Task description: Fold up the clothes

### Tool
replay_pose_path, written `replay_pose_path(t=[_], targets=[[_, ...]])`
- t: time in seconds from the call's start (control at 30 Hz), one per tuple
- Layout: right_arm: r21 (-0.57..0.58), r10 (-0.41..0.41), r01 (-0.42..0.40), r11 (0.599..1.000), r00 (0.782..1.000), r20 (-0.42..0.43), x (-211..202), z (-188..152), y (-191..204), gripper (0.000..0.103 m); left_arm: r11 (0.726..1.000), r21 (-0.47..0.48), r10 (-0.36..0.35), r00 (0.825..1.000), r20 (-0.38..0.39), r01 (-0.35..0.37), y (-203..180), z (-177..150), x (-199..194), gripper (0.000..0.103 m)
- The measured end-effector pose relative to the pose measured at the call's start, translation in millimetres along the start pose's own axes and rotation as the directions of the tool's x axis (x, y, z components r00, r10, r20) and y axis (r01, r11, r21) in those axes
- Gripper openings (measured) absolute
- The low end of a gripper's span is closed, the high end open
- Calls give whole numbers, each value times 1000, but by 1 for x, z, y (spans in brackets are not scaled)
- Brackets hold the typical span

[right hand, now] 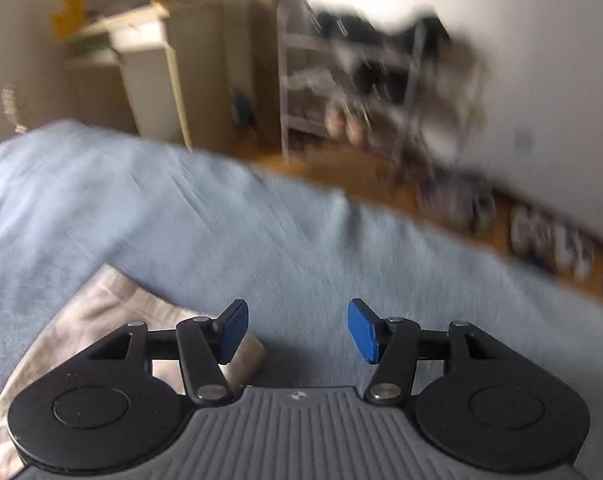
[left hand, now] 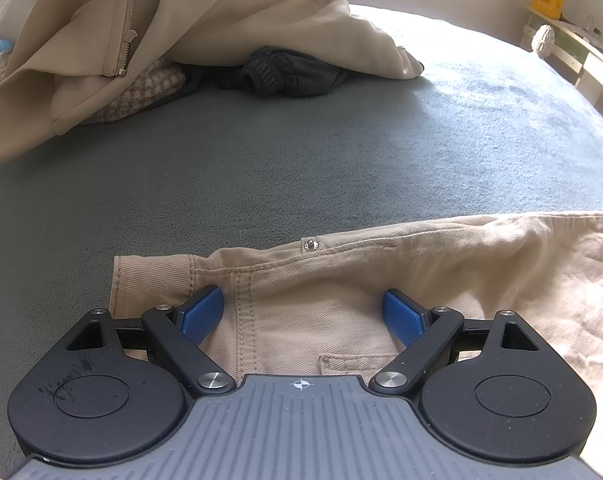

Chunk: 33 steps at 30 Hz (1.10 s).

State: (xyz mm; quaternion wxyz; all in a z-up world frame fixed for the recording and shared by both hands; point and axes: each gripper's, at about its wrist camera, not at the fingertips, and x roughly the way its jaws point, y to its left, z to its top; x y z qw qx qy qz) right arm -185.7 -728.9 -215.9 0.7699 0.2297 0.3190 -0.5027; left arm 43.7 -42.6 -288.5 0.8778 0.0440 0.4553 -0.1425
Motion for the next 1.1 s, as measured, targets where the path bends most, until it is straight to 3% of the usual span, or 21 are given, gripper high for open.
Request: replay_pose_path(t=[0.1,0.17,0.23,0.3,0.37,0.47,0.57,0.63,0.73,0.87,0.93,1.03,1.1], targets=[[-130,225,-223,966,974,3,-30,-5,44,57,1000,-3,0,1000,0,0,0,0,0,88],[-268,378,-379,886,924,-58,-54,-22,88,56,1000,-5,1,1000,1,-1,0,0,0,88],[-406,510,-528,746,845,-163,-81,-51,140,53,1000,-6,2,1000,5,-2,0,-1,-1,88],[-515,606,-659,548,737,-300,-112,-91,190,49,1000,-8,3,1000,11,-3,1,-2,-2,88],[-575,644,-742,345,633,-429,-145,-137,232,41,1000,-13,6,1000,18,-5,3,-3,-4,88],[-584,636,-801,131,520,-571,-182,-200,276,36,1000,-22,4,999,32,-4,6,-5,-6,87],[-633,582,-773,35,531,-616,-195,-247,308,34,1000,-30,-4,999,44,5,9,-8,-7,87],[-659,530,-747,84,594,-606,-178,-259,327,33,1000,-28,-8,999,48,10,10,-8,-6,87],[-600,548,-780,180,586,-598,-170,-243,328,18,1000,-22,-16,999,49,17,11,-8,-9,87],[-497,579,-814,301,570,-583,-161,-220,327,20,999,-30,-43,998,45,45,14,-8,-15,87],[-470,546,-854,222,509,-666,-176,-233,329,20,997,-42,-57,997,50,59,13,-8,-18,88],[-475,472,-876,81,454,-756,-201,-273,342,21,998,-36,-46,998,36,48,9,-8,-12,88],[-490,445,-869,70,467,-764,-205,-295,362,21,999,-25,-31,999,31,31,7,-6,-9,88]])
